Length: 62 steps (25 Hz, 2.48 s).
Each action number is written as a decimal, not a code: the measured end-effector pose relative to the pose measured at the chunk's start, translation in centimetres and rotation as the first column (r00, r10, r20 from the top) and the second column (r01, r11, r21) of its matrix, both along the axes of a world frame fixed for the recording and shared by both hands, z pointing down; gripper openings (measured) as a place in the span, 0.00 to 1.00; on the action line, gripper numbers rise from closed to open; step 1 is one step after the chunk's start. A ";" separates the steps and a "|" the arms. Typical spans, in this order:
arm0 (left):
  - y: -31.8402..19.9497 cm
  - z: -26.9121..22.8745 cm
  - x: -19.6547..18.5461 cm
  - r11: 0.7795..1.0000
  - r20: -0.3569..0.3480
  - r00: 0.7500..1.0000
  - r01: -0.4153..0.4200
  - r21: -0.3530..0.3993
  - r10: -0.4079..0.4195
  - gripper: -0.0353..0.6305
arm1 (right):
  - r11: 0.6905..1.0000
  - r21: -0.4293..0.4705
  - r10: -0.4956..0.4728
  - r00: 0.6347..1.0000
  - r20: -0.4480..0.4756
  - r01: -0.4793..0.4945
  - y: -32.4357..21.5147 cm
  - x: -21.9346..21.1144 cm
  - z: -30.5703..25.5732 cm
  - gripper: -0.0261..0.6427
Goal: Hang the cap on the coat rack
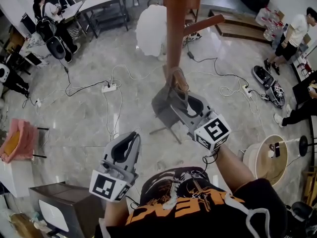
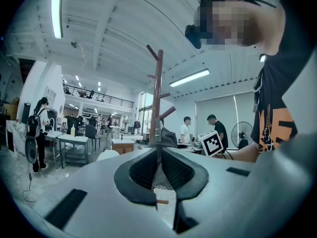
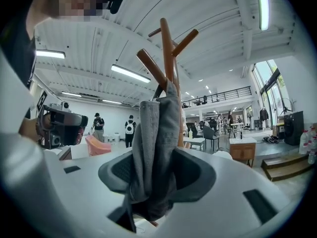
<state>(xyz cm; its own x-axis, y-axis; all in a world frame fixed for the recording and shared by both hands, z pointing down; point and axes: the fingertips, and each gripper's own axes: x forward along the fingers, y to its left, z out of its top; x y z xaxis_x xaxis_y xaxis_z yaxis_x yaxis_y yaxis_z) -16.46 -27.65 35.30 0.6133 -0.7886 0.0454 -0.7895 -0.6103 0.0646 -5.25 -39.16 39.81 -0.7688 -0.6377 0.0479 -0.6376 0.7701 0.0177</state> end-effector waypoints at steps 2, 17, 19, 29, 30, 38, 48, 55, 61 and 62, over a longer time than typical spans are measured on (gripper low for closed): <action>-0.1 -0.1 0.4 1.000 -0.001 1.000 -0.004 0.002 0.004 0.12 | 1.000 0.005 -0.003 1.000 0.004 0.003 0.0 0.3 -0.2 0.37; 0.3 -0.2 1.4 0.999 -0.008 0.999 -0.038 0.013 0.038 0.12 | 0.998 0.063 0.017 1.000 0.010 -0.018 1.8 1.6 -2.0 0.49; 0.3 -0.3 1.5 0.999 -0.008 0.999 -0.043 0.013 0.043 0.12 | 0.997 0.069 0.025 1.000 0.014 -0.025 2.0 1.9 -2.5 0.50; -0.2 -0.6 2.9 0.997 -0.011 0.997 -0.075 0.023 0.075 0.12 | 0.994 0.107 0.024 0.999 0.023 -0.027 4.0 3.1 -5.2 0.50; -0.3 -0.7 2.9 0.997 -0.011 0.997 -0.077 0.024 0.078 0.12 | 0.994 0.109 0.024 0.999 0.025 -0.027 4.1 3.2 -5.5 0.50; -0.1 -1.0 3.4 0.995 -0.012 0.996 -0.093 0.032 0.093 0.12 | 0.993 0.112 0.022 0.999 0.025 -0.024 5.5 3.6 -6.2 0.50; 0.1 -1.1 3.9 0.995 -0.013 0.995 -0.097 0.032 0.098 0.12 | 0.993 0.113 0.012 1.000 0.026 -0.015 7.6 4.8 -7.3 0.50; 0.4 -1.3 4.7 0.992 -0.016 0.993 -0.119 0.037 0.119 0.12 | 0.996 0.091 0.008 1.000 0.024 -0.010 9.2 5.4 -6.8 0.42; 1.4 -1.2 5.3 0.991 -0.015 0.992 -0.128 0.040 0.128 0.12 | 0.994 0.104 0.017 0.999 0.043 -0.021 10.8 6.3 -7.3 0.35; 1.6 -1.2 5.4 0.991 -0.014 0.991 -0.129 0.041 0.130 0.12 | 0.994 0.105 0.016 0.999 0.047 -0.021 11.0 6.3 -7.4 0.35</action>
<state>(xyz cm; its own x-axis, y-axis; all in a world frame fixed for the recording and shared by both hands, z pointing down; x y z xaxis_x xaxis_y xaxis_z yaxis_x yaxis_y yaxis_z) -11.09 -26.05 34.06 0.7109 -0.7033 0.0050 -0.7026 -0.7098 0.0505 1.09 -28.12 32.41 -0.7567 -0.6514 -0.0557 -0.6538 0.7536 0.0686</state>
